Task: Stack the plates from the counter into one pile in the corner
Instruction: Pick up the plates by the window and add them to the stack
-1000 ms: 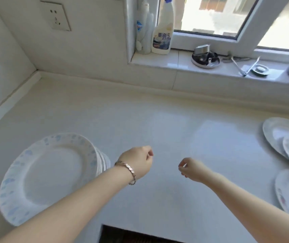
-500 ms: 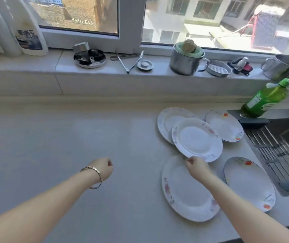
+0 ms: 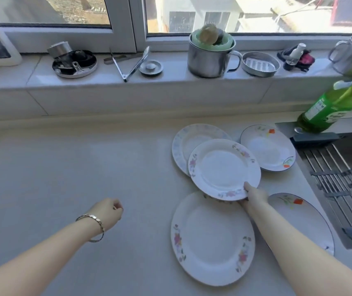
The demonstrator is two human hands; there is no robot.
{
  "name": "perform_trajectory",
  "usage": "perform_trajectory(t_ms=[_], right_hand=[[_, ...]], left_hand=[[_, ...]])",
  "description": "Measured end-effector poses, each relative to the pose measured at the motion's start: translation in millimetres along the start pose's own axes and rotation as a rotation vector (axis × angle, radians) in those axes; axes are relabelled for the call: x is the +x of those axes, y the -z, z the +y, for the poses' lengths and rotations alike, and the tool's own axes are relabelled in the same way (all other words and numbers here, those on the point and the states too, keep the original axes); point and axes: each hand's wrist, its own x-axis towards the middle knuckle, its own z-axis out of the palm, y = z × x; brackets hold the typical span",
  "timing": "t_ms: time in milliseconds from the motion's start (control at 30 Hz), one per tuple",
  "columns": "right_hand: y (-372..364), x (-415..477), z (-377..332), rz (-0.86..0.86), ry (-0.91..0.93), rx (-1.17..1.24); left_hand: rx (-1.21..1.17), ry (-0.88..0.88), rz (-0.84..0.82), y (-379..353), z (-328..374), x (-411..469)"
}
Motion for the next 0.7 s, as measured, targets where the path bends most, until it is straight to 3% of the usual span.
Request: perform_trajectory(t_ms=[133, 333, 700], right_hand=[[1, -8, -1, -0.058, 0.093, -0.048], [-20, -61, 4, -0.28, 0.18, -0.133], [-181, -236, 71, -0.709, 0.239, -0.266]], left_hand=[[-0.05, 0.026, 0.039, 10, -13, -1], [-0.125, 0.025, 0.181, 45, -48, -9], [-0.297, 0.117, 0.515, 141, -219, -82]])
